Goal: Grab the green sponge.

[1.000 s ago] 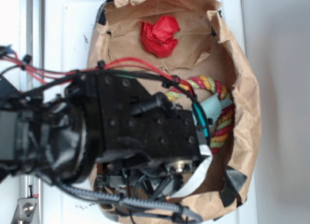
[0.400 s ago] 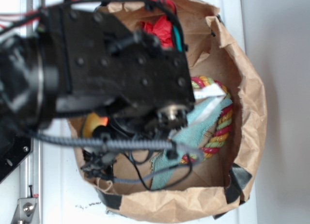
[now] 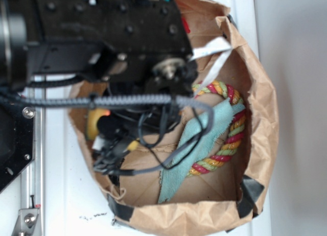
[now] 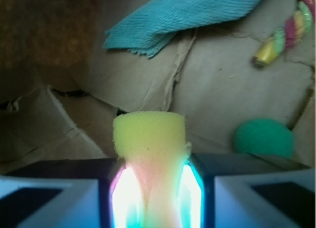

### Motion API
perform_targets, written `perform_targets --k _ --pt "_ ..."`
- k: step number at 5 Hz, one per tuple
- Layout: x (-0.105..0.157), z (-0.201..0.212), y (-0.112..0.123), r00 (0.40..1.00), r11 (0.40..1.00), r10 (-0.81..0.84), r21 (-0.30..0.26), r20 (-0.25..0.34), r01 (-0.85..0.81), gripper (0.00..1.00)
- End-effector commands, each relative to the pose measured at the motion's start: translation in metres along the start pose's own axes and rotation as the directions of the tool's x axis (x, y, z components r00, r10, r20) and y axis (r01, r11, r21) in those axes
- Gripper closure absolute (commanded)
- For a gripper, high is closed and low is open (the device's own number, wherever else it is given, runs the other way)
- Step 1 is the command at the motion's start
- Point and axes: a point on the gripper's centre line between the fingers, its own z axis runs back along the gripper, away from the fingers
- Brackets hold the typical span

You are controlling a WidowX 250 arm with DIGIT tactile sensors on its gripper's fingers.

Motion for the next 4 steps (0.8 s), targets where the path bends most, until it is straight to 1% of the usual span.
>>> perform_targets --k 1,2,3,4 --pt "0.033 0.031 0.011 0.987 0.963 -0.147 0.237 0.068 0.127 1.0" --pt "0.04 0.042 0.01 0.98 0.941 -0.173 0.312 0.098 0.135 1.0" --pt "0.036 0.048 0.007 0.976 0.953 -0.119 0.298 0.183 0.06 1.0" --pt "0.033 0.05 -0.001 0.958 0.964 -0.102 0.264 0.269 0.029 1.0"
